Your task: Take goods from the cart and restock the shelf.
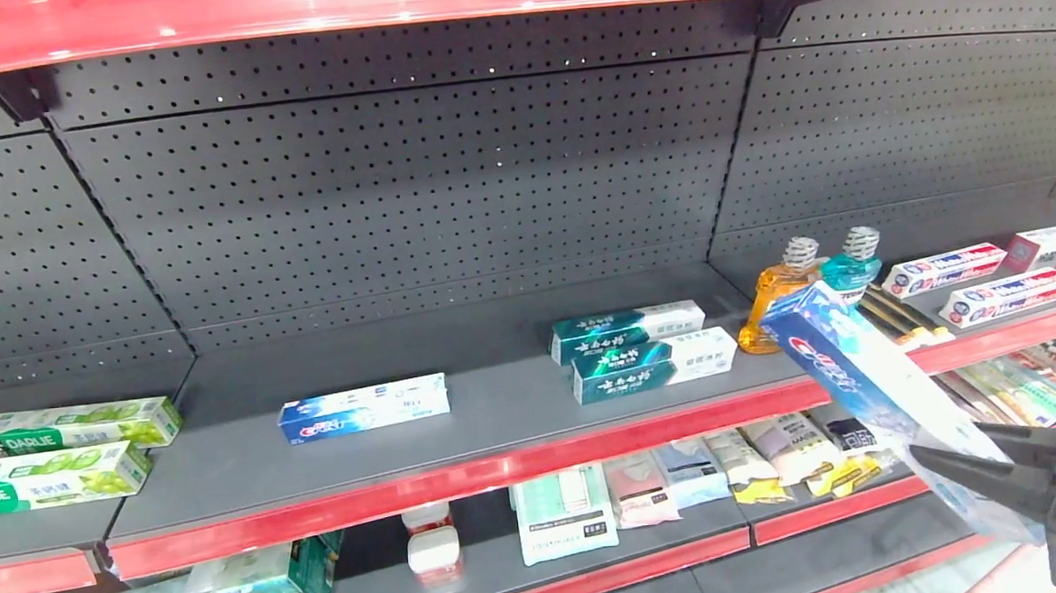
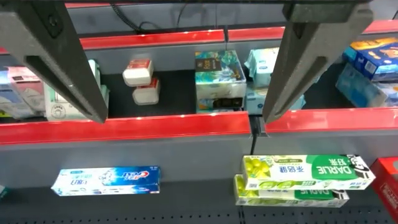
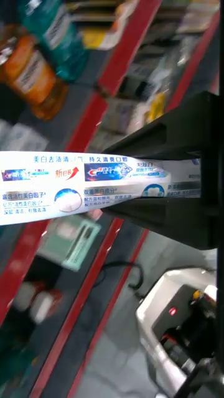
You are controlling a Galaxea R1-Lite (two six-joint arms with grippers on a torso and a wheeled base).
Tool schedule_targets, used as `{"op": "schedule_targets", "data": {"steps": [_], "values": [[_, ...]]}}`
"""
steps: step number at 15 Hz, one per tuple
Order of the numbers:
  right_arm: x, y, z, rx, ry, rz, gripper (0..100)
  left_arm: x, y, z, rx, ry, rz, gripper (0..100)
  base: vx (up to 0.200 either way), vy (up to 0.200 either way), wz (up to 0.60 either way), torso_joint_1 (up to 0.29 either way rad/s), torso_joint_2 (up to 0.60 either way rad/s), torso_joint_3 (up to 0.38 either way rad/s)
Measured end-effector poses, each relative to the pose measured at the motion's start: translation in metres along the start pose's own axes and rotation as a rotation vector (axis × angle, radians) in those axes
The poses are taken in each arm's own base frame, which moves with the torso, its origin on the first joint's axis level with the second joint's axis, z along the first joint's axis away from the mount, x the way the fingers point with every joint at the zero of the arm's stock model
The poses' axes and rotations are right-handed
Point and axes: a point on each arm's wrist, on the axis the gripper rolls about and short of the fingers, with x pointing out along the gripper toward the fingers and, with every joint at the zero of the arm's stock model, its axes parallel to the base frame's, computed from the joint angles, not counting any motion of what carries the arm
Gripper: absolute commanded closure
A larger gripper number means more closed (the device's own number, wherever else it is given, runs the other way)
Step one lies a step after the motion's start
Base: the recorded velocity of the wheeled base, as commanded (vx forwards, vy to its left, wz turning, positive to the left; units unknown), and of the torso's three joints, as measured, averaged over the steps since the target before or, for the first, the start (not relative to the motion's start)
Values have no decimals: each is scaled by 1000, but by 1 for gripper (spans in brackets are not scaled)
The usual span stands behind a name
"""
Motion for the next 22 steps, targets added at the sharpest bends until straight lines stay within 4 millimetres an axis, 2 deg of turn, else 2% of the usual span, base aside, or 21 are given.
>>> {"op": "schedule_targets", "data": {"steps": [5,7,10,12,15,19,22], "values": [[7,7,-10,35,-28,68,100,0,-1,1,24,-11,-61,0,0,0,0,0,0,0],[6,7,-8,44,-38,63,100,-4,-1,21,-5,-53,-65,0,0,0,0,0,0,0],[3,5,-8,36,-26,-13,100,5,-1,72,-67,-33,-74,0,0,0,0,0,0,0],[2,5,-8,34,-25,-40,100,29,-2,100,-83,52,-70,0,0,0,0,0,0,0],[-1,3,-3,27,-46,-52,100,86,-2,124,-98,204,-60,0,0,0,0,0,0,0],[-2,3,-2,24,-52,-55,100,161,-8,125,-111,340,-61,0,0,0,0,0,0,0],[-3,3,-2,23,-54,-57,100,208,-27,118,-129,358,-54,0,0,0,0,0,0,0]]}}
